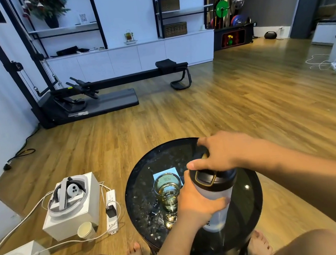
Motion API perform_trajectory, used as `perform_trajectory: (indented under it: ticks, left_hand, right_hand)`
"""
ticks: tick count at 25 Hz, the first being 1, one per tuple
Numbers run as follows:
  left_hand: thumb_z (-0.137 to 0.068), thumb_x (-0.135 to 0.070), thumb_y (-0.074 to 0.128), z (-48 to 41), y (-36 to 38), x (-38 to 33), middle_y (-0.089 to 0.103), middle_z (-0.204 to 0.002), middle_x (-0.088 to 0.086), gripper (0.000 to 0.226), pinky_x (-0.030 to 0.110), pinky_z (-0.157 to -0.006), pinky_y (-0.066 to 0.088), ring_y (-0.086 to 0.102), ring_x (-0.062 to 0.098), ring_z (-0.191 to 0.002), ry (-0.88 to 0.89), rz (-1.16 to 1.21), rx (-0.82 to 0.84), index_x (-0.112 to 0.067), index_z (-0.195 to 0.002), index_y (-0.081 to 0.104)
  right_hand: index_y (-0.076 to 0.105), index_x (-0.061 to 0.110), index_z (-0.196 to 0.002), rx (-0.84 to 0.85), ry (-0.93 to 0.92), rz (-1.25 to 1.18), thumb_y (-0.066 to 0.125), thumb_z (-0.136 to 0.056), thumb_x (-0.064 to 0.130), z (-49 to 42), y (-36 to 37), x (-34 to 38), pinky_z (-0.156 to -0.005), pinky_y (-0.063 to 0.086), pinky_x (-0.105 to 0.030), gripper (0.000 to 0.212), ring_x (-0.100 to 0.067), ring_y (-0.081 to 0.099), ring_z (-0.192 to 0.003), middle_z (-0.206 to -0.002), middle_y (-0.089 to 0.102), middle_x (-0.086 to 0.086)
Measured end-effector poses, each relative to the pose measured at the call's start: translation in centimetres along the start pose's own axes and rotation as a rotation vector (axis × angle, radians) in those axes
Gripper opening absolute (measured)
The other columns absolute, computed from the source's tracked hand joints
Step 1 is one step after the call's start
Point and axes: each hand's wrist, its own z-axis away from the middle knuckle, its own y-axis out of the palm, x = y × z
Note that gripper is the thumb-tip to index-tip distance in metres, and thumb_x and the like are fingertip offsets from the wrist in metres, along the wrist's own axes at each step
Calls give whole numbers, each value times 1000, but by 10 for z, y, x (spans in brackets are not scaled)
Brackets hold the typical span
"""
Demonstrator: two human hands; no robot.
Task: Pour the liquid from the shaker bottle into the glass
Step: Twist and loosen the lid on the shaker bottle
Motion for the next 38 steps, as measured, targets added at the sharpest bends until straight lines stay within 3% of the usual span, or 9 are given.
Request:
perform_trajectory:
  ticks: [5, 9, 13, 17, 22, 26, 30, 33, 38]
  left_hand:
    - [-39, -60, 87, 0, 1, 0, 61, -116, -22, 96, 31, -94, 53, 59, 4, -112, -21, 3, 6, -63, -118, 33]
    - [-37, -62, 87, 0, 2, 1, 61, -109, -23, 93, 23, -87, 52, 60, 1, -105, -41, -11, 7, -60, -114, 36]
    - [-38, -61, 88, -1, 3, 2, 63, -110, -24, 91, 32, -90, 56, 60, 0, -106, -26, -10, -7, -69, -108, 31]
    - [-36, -65, 87, 0, 2, 2, 62, -105, -24, 90, 24, -84, 53, 59, -2, -99, -34, -30, -11, -67, -107, 32]
    - [-37, -64, 87, 1, 1, 0, 62, -110, -23, 97, 29, -89, 55, 61, 3, -107, -34, -21, 3, -71, -113, 27]
    - [-37, -64, 86, 1, 2, -2, 61, -109, -23, 95, 28, -90, 54, 60, 4, -107, -35, -22, -2, -60, -115, 31]
    - [-37, -61, 87, 3, 0, -2, 62, -109, -24, 91, 29, -88, 55, 61, 0, -104, -25, 6, 1, -72, -107, 29]
    - [-37, -63, 86, 4, -1, -7, 64, -121, -14, 114, 36, -97, 54, 60, 11, -117, -65, 11, 44, -55, -136, 30]
    - [-34, -67, 81, 4, -2, -9, 59, -117, -16, 121, 28, -90, 52, 57, 11, -112, -92, -23, 61, -47, -134, 16]
  right_hand:
    - [29, 46, -141, 150, -254, -298, 71, -68, 42, 2, -9, 1, -92, 51, -41, 84, -21, 55, -115, -138, 50, 2]
    - [22, 34, -149, 33, -78, -78, 65, -66, 74, 1, -1, -1, -95, 48, -43, 102, -29, 53, -119, -141, 49, -5]
    - [22, 47, -144, 183, -224, -296, 81, -63, 41, 2, -7, -6, -80, 48, -29, 100, -15, 52, -106, -134, 48, 11]
    - [23, 36, -149, 66, -125, -145, 68, -64, 73, 3, -1, -3, -99, 44, -38, 103, -25, 49, -126, -145, 48, 0]
    - [20, 50, -145, 260, -253, -246, 80, -61, 56, 7, -9, -6, -108, 38, -42, 104, -19, 36, -134, -150, 35, 6]
    - [22, 40, -148, 117, -24, -94, 44, -66, 88, 2, -2, 0, -102, 41, -45, 98, -30, 42, -132, -148, 42, -6]
    - [25, 43, -144, 194, -163, -158, 64, -65, 51, 3, -4, 3, -99, 45, -45, 89, -26, 43, -129, -147, 38, -1]
    - [13, 49, -147, 199, -165, -177, 68, -55, 68, 7, -5, 0, -111, 32, -48, 108, -26, 23, -145, -159, 18, 0]
    - [22, 46, -144, 103, -144, -77, 76, -47, 70, 7, -1, -5, -90, 50, -44, 114, -26, 53, -115, -132, 51, 0]
